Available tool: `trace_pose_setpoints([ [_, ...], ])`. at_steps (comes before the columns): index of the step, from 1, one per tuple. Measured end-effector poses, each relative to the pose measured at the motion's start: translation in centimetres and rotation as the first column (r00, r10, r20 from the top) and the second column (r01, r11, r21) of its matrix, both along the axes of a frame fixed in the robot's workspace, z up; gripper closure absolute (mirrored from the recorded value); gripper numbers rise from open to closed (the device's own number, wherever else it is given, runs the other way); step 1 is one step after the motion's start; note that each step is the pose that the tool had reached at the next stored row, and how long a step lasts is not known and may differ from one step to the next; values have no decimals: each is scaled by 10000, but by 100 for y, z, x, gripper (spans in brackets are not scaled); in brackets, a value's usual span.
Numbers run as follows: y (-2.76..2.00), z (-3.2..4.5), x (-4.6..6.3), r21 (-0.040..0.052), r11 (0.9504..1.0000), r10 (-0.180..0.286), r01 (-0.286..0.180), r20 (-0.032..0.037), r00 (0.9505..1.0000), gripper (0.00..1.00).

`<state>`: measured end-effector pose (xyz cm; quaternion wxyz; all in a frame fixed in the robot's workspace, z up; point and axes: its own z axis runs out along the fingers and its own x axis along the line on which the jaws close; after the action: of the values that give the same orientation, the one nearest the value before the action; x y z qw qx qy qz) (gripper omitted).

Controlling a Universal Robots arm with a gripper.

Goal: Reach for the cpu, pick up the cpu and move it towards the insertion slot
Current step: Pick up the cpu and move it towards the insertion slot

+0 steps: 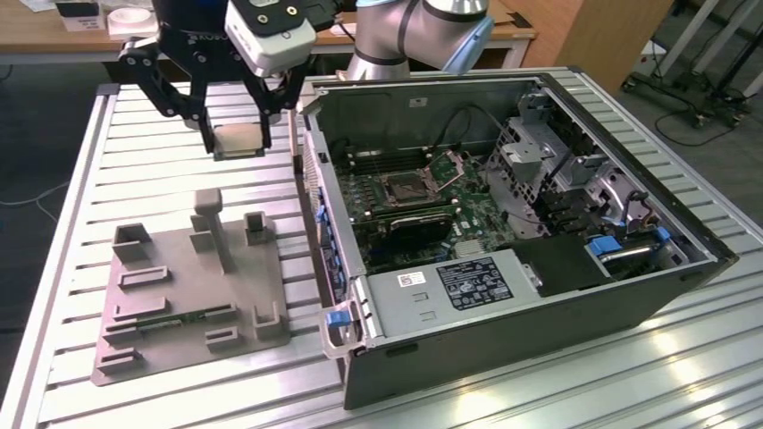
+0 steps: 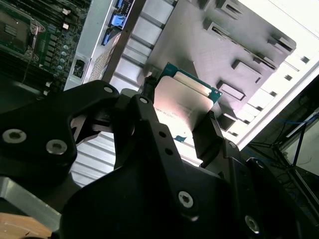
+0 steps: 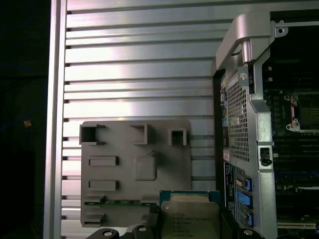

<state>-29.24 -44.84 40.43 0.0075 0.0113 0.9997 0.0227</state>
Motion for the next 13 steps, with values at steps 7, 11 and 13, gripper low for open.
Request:
trace_pose_setpoints([
  [7, 0, -3, 16, 0, 10000, 0, 0, 0, 10000, 46],
  [11, 4, -10, 43, 0, 10000, 0, 0, 0, 10000, 46],
  [13, 4, -10, 47, 0, 10000, 0, 0, 0, 10000, 46],
])
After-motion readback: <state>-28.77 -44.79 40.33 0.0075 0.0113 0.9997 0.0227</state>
